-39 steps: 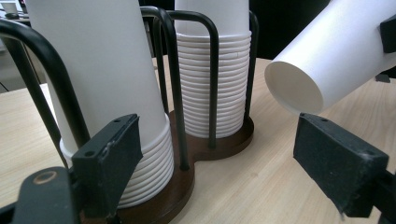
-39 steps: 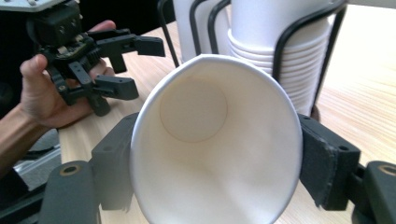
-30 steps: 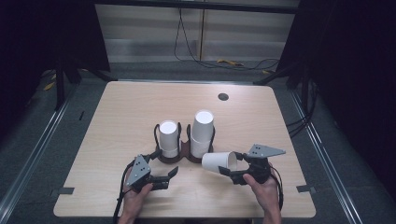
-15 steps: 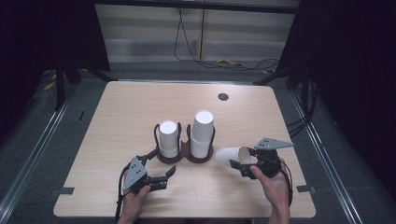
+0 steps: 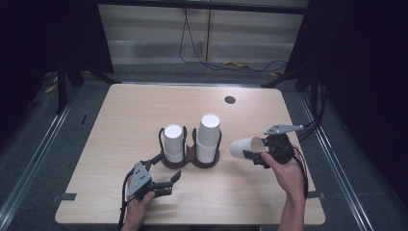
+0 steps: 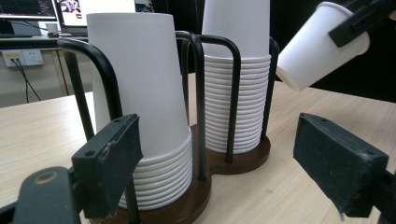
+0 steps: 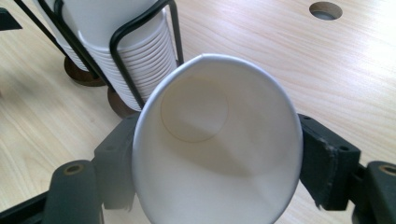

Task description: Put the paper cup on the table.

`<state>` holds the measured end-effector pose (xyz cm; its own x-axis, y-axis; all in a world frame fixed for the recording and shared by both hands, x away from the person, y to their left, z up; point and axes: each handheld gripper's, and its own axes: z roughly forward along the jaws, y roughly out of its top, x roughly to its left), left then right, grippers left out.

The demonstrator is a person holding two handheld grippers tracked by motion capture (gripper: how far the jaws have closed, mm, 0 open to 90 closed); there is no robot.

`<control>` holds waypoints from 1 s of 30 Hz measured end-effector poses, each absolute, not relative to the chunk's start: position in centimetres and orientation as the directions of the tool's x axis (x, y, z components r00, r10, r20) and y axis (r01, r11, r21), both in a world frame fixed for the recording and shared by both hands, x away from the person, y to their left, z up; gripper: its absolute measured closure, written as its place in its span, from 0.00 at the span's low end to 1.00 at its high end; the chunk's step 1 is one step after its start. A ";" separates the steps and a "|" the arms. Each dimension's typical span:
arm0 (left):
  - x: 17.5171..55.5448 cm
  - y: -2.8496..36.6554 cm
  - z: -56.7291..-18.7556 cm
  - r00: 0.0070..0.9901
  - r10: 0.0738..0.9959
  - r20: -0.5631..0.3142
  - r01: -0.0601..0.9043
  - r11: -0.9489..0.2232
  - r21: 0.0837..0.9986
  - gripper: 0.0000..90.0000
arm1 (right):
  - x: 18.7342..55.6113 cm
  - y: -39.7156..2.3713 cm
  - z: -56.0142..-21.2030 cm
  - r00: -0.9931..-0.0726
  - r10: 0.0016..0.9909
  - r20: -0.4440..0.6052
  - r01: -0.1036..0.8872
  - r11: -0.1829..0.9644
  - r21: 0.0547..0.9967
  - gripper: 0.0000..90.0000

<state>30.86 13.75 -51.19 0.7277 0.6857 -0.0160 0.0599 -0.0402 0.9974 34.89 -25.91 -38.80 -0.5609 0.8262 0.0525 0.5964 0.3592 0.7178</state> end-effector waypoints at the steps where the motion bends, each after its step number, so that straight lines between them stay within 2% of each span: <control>1: 30.9 13.7 -51.2 0.728 0.685 -0.021 0.062 -0.035 0.997 0.17 | 35.2 -25.9 -38.7 -0.561 0.826 0.047 0.603 0.369 0.707 0.27; 14: 30.9 13.7 -51.2 0.729 0.684 -0.026 0.064 -0.030 0.997 0.17 | 38.3 -26.1 -37.8 -0.549 0.835 -0.031 0.670 0.462 0.581 0.27; 30: 30.9 13.7 -51.2 0.727 0.686 -0.018 0.060 -0.038 0.997 0.17 | 40.8 -25.4 -38.3 -0.556 0.826 -0.096 0.738 0.544 0.400 0.26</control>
<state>30.86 13.75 -51.19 0.7271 0.6864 -0.0177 0.0602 -0.0381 0.9975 40.80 -25.41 -38.32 -0.5561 0.8255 -0.0962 0.7380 0.5437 0.3996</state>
